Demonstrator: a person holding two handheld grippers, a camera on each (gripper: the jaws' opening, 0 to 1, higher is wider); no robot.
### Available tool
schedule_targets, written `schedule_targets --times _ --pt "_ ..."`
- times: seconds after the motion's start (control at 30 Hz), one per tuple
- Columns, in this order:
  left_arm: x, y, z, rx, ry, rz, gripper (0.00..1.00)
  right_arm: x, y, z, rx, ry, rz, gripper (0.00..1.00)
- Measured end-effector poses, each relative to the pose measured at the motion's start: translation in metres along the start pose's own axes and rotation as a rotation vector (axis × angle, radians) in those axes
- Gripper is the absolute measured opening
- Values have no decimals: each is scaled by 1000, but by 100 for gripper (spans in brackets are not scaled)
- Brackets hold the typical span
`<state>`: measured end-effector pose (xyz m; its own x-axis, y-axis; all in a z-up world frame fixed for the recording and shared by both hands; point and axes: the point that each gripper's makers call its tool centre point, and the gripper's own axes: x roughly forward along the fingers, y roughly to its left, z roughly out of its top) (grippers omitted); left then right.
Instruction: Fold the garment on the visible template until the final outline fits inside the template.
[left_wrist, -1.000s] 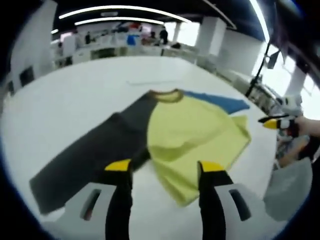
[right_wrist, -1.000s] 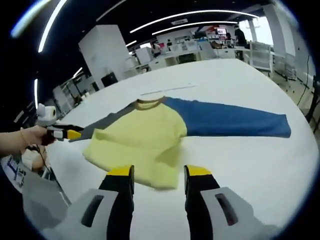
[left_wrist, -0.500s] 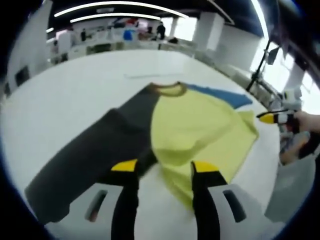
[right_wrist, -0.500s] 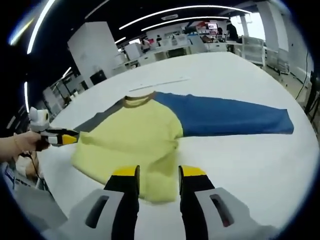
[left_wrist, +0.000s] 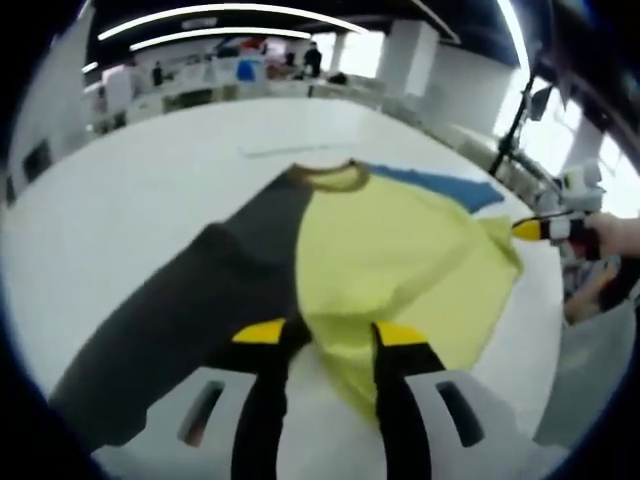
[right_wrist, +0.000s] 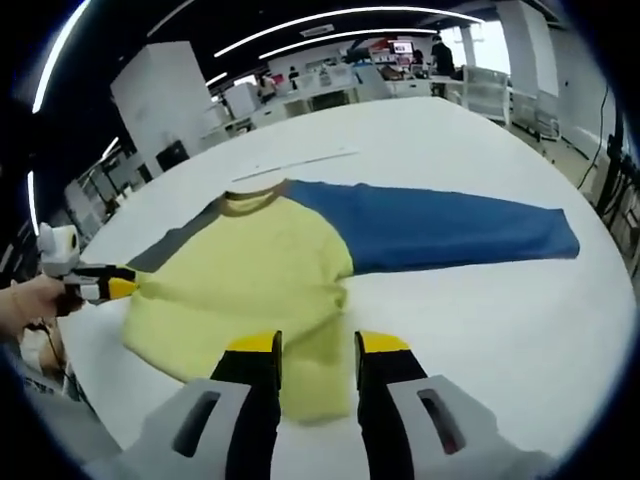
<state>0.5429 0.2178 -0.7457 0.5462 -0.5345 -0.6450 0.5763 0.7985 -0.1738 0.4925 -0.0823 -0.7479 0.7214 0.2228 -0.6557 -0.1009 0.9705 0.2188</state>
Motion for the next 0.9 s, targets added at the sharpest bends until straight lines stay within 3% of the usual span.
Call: schedule_targets --times 0.67,0.77,0.83,0.9 --pt "8 -3 -5 7 27 -29 19 10 -1 2 -19 11 -13 15" --pt "9 -3 -4 6 23 -28 11 10 0 3 -24 5 1 5" --pt "8 -4 -2 -6 13 -33 0 10 1 4 -28 -4 11 3" --pt "8 -4 -2 -9 13 -36 0 10 2 4 -35 -8 15 3"
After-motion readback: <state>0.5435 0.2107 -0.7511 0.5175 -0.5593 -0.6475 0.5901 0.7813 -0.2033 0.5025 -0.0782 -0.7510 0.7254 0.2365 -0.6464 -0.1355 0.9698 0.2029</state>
